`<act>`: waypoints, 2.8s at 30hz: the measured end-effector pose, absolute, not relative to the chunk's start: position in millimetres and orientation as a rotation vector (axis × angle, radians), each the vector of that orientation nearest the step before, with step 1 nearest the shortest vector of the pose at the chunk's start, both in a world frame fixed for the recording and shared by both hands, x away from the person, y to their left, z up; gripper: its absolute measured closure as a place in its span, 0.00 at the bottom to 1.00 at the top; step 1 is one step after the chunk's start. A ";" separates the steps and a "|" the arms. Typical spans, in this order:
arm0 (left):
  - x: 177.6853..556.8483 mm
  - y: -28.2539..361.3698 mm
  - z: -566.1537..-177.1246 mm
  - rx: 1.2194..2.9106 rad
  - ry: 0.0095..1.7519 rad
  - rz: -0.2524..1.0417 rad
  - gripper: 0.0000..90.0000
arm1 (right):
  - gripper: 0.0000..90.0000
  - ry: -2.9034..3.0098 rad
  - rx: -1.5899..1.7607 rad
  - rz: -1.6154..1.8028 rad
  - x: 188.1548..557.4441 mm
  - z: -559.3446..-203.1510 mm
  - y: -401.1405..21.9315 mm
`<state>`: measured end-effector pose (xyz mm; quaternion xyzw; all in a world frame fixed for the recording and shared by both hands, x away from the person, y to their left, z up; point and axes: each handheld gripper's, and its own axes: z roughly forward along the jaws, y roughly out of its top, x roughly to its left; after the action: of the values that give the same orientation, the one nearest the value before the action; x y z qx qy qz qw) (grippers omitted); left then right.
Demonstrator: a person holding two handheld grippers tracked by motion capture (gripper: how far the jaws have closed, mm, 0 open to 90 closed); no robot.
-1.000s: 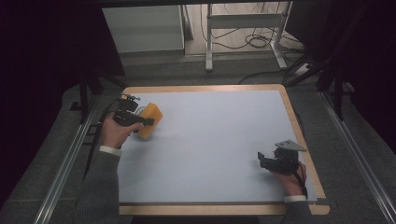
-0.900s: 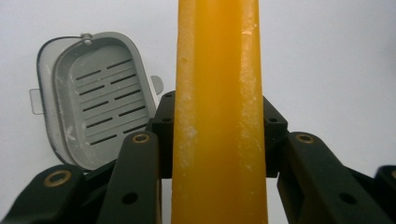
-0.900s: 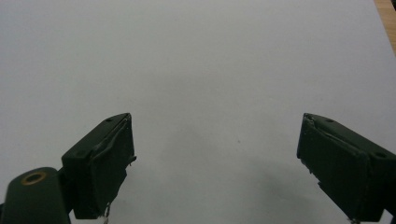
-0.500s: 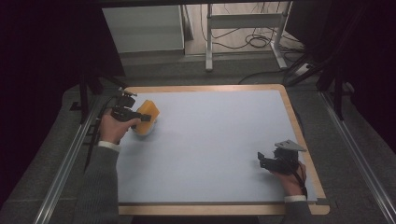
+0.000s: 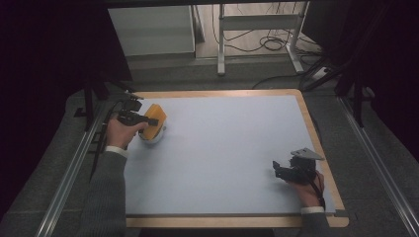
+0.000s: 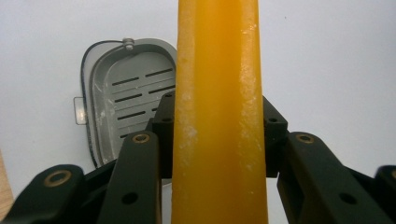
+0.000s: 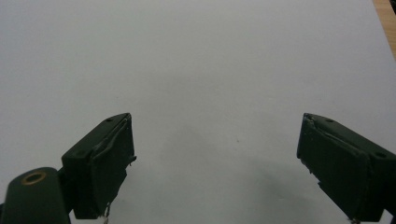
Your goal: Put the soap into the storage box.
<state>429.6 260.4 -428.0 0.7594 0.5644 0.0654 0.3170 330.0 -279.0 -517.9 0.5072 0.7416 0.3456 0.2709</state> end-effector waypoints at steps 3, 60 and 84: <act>431.4 262.4 -430.2 1.981 1.502 0.176 0.68 | 0.12 1.998 1.366 0.930 329.9 -517.9 -279.0; 458.1 281.7 -467.5 1.852 1.696 0.173 0.68 | 0.12 1.994 1.370 0.920 330.7 -519.1 -280.6; 462.2 274.8 -476.4 1.840 1.688 0.187 0.68 | 0.12 1.996 1.370 0.915 331.3 -520.6 -280.3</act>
<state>462.2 274.8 -476.4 0.6979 0.6401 0.0709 0.3134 331.3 -280.3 -520.6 0.5091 0.7420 0.3399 0.2733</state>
